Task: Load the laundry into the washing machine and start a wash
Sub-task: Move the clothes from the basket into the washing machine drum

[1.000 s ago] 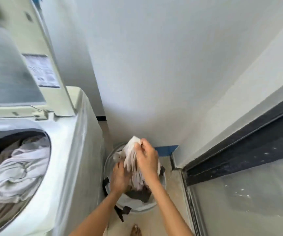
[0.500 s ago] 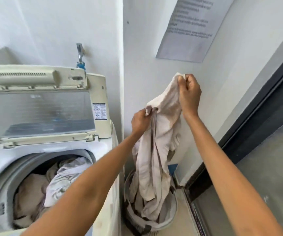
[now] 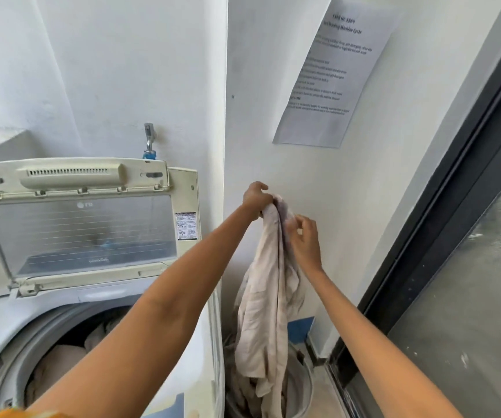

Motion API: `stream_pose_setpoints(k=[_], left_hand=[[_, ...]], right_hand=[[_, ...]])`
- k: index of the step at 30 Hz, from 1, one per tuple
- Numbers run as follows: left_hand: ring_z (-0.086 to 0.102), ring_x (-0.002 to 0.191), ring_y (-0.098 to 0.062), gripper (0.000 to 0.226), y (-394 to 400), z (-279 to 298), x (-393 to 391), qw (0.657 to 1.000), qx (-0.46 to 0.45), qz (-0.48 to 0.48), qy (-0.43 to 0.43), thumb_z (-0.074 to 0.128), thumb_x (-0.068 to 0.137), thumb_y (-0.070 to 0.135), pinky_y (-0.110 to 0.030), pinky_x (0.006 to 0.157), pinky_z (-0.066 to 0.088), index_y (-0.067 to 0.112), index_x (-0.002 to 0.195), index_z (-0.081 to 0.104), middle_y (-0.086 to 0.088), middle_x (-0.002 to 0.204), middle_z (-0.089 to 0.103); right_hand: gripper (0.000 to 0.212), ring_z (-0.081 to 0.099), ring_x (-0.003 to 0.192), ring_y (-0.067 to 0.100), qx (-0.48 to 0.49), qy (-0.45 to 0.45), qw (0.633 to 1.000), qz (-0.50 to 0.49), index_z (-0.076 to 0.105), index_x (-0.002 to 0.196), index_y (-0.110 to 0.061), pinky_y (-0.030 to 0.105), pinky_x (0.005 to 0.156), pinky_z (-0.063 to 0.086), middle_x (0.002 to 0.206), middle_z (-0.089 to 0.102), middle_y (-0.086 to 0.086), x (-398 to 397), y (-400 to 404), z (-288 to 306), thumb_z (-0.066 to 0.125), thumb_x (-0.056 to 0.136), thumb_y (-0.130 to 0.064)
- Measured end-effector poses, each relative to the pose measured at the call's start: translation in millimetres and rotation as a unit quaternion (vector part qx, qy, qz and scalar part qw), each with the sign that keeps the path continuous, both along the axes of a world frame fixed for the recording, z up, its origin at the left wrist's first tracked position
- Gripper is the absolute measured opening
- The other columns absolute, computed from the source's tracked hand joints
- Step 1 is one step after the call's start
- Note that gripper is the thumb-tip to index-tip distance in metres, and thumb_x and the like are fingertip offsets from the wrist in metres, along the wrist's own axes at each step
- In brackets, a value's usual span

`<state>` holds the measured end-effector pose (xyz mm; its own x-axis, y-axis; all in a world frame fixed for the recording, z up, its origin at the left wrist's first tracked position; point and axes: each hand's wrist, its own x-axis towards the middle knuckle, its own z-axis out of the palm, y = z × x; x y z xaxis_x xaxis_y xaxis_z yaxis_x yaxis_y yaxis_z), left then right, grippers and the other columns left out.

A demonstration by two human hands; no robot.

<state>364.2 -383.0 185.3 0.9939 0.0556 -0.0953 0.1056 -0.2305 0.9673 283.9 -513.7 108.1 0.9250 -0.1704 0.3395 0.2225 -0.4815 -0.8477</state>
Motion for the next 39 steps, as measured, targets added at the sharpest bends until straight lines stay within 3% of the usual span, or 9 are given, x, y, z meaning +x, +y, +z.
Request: stream_pose_setpoints(k=[3, 7, 14, 21, 25, 29, 31, 37, 39], left_hand=[[0.057, 0.112, -0.030, 0.035, -9, 14, 2, 0.995, -0.083, 0.051, -0.031, 0.055, 0.087, 0.009, -0.040, 0.089, 0.053, 0.012, 0.122, 0.052, -0.016, 0.124, 0.056], [0.058, 0.107, -0.025, 0.034, -5, 40, 8, 0.985, -0.132, 0.084, -0.071, 0.052, 0.084, 0.005, -0.037, 0.092, 0.052, 0.013, 0.117, 0.054, -0.010, 0.118, 0.058], [0.056, 0.050, -0.014, 0.029, 52, 46, 10, 0.999, -0.050, 0.002, -0.018, 0.053, 0.086, -0.008, -0.022, 0.045, 0.049, 0.011, 0.063, 0.056, 0.004, 0.041, 0.057], [0.067, 0.061, -0.016, 0.030, 67, 63, -19, 0.970, 0.060, -0.236, 0.010, 0.041, 0.088, -0.008, -0.032, 0.063, 0.055, 0.015, 0.099, 0.058, -0.004, 0.078, 0.067], [0.059, 0.060, -0.022, 0.030, 73, 94, -22, 0.952, 0.182, -0.232, -0.082, 0.048, 0.085, -0.006, -0.032, 0.059, 0.053, 0.013, 0.107, 0.054, -0.009, 0.085, 0.063], [0.051, 0.058, -0.014, 0.028, 76, 110, -21, 0.956, -0.070, -0.083, -0.273, 0.057, 0.092, 0.016, -0.028, 0.053, 0.050, 0.015, 0.119, 0.048, -0.006, 0.082, 0.055], [0.052, 0.055, -0.011, 0.031, 69, 110, -21, 0.944, -0.107, -0.053, -0.307, 0.065, 0.088, 0.031, -0.026, 0.052, 0.047, 0.016, 0.109, 0.047, -0.001, 0.074, 0.057], [0.055, 0.085, -0.017, 0.039, 42, 70, -6, 0.961, 0.122, -0.056, -0.243, 0.073, 0.078, 0.044, -0.033, 0.075, 0.043, 0.014, 0.094, 0.053, -0.002, 0.092, 0.060], [0.049, 0.071, -0.018, 0.037, 43, 65, -2, 0.952, 0.198, -0.067, -0.223, 0.072, 0.080, 0.041, -0.031, 0.063, 0.035, 0.017, 0.065, 0.048, -0.001, 0.068, 0.053]], right_hand=[[0.062, 0.054, 0.098, 0.011, -0.060, 0.030, 0.997, -0.044, 0.047, 0.113, -0.028, 0.025, 0.072, 0.047, 0.109, 0.049, -0.011, -21, 6, -25, 0.055, 0.072, -0.074], [0.057, 0.060, 0.103, 0.030, -0.187, 0.234, 0.951, -0.082, 0.058, 0.110, -0.008, 0.038, 0.082, 0.050, 0.112, 0.064, 0.011, -31, 5, -66, 0.054, 0.085, -0.060], [0.020, 0.062, 0.097, 0.041, -0.112, 0.042, 0.981, -0.154, 0.066, 0.096, -0.002, 0.036, 0.070, 0.041, 0.102, 0.067, 0.025, 4, -22, 42, 0.050, 0.090, -0.011], [0.018, 0.054, 0.074, 0.026, -0.029, -0.142, 0.978, -0.150, 0.058, 0.072, -0.004, 0.037, 0.063, 0.037, 0.079, 0.063, 0.019, 38, 16, 199, 0.046, 0.086, -0.003], [0.020, 0.049, 0.072, 0.017, 0.062, -0.217, 0.959, -0.173, 0.054, 0.071, -0.011, 0.028, 0.060, 0.031, 0.074, 0.056, 0.007, 45, 24, 256, 0.044, 0.087, -0.004], [0.020, 0.056, 0.074, 0.022, 0.113, -0.214, 0.960, -0.143, 0.056, 0.073, -0.010, 0.037, 0.066, 0.047, 0.076, 0.059, 0.006, 55, 34, 283, 0.042, 0.085, -0.002], [0.020, 0.063, 0.084, 0.027, 0.126, -0.176, 0.970, -0.112, 0.061, 0.083, -0.005, 0.045, 0.076, 0.055, 0.086, 0.064, 0.009, 61, 42, 282, 0.042, 0.084, 0.000], [0.013, 0.066, 0.081, 0.030, 0.213, -0.094, 0.969, -0.079, 0.047, 0.083, -0.009, 0.042, 0.067, 0.060, 0.099, 0.062, 0.018, 74, 49, 241, 0.043, 0.085, 0.003], [0.011, 0.066, 0.087, 0.032, 0.196, -0.063, 0.975, -0.080, 0.047, 0.088, -0.008, 0.043, 0.070, 0.059, 0.104, 0.060, 0.018, 78, 40, 228, 0.045, 0.086, 0.002]])
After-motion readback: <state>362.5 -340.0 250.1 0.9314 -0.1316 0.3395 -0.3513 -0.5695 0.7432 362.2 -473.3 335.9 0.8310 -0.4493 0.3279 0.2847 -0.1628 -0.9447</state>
